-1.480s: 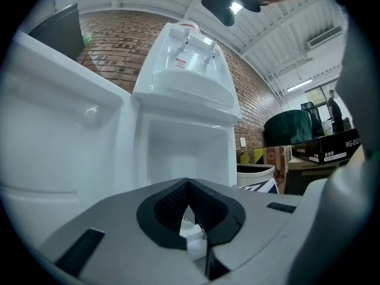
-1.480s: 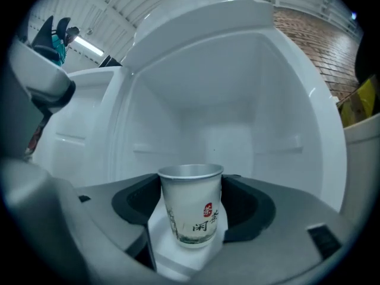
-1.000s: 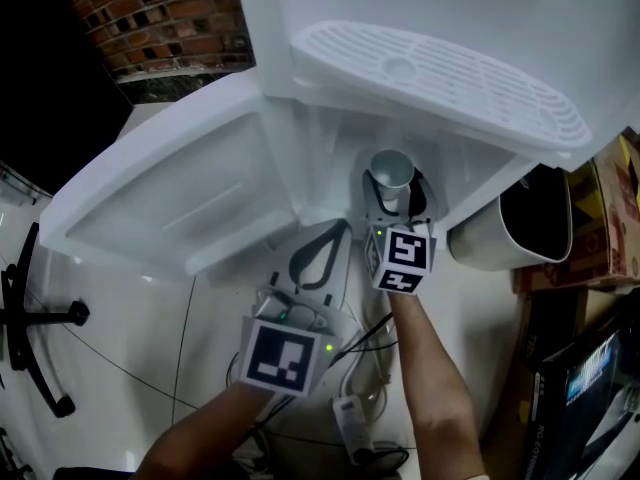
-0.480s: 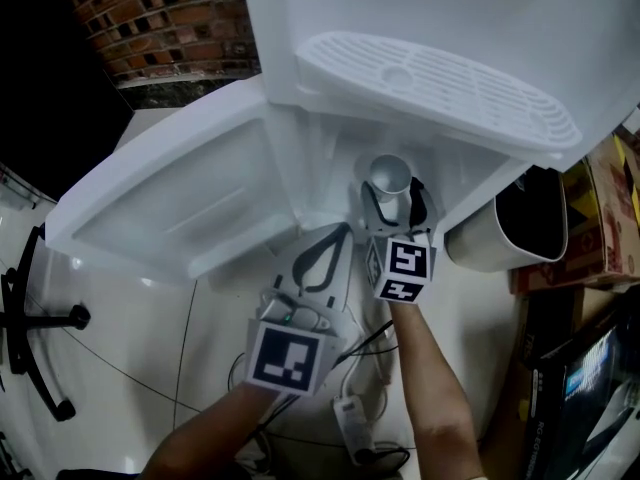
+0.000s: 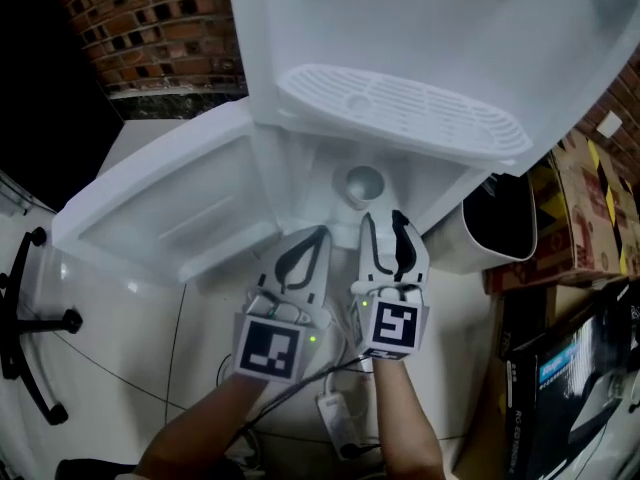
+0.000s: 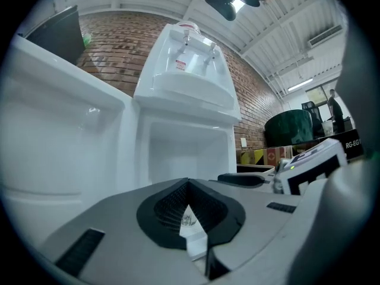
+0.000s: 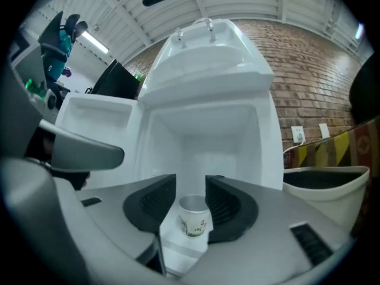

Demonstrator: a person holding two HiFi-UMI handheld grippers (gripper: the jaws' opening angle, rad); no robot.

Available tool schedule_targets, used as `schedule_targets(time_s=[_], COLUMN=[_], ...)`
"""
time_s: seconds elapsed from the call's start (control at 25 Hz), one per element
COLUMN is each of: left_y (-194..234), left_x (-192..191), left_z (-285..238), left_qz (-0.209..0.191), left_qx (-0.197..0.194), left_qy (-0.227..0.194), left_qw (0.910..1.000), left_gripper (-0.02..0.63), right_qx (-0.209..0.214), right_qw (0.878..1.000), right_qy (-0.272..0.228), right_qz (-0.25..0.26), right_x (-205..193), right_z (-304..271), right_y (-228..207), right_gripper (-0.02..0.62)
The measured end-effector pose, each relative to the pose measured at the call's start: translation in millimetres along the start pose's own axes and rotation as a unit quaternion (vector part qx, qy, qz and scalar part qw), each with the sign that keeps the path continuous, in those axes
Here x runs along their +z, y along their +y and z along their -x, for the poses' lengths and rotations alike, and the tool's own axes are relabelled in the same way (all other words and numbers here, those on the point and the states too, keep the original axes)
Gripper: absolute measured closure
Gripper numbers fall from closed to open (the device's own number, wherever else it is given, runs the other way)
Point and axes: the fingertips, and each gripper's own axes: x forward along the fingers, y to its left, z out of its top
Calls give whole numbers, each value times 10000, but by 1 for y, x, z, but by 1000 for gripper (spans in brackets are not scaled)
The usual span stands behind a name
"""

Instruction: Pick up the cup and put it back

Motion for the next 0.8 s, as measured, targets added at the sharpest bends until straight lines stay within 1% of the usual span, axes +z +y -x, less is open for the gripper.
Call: schedule_targets(time_s=[0.04, 0.16, 0.24, 0.28, 0.32, 0.52, 0.6, 0.64, 0.72, 0.8], left_y=[-1, -5, -9, -12, -14, -21, -24, -26, -30, -32], left_x=[2, 7, 12, 14, 16, 28, 41, 49, 66, 85], left_z=[0, -2, -3, -4, -4, -1, -1, 1, 5, 10], left_qz=[-33, -79, -111, -134, -162, -261, -341, -449, -658, -730], left_qx=[-21, -58, -107, -139, -167, -224, -319, -407, -589, -687], left_qy=[-14, -58, -107, -140, -173, -135, -129, -112, -18, 92], left_qw=[10000, 9999, 9998, 9997, 9996, 9993, 9988, 9981, 9961, 9949], left_gripper=[612, 612, 612, 612, 612, 612, 612, 612, 612, 612], right_qx=[-9, -36, -67, -80, -82, -74, -100, -111, -118, -103], right_qw=[10000, 9998, 9996, 9995, 9995, 9998, 9998, 9998, 9997, 9996], right_qy=[-40, -191, -267, -292, -307, -176, -143, -129, -101, -25], right_qz=[-18, -36, -47, -50, -47, -79, -108, -127, -190, -276], right_x=[8, 28, 39, 45, 49, 65, 76, 84, 102, 122], right_z=[6, 21, 30, 33, 35, 44, 47, 48, 52, 58], right_y=[1, 5, 7, 7, 8, 14, 15, 16, 20, 24], right_gripper=[433, 476, 530, 576, 591, 591, 591, 591, 591, 591])
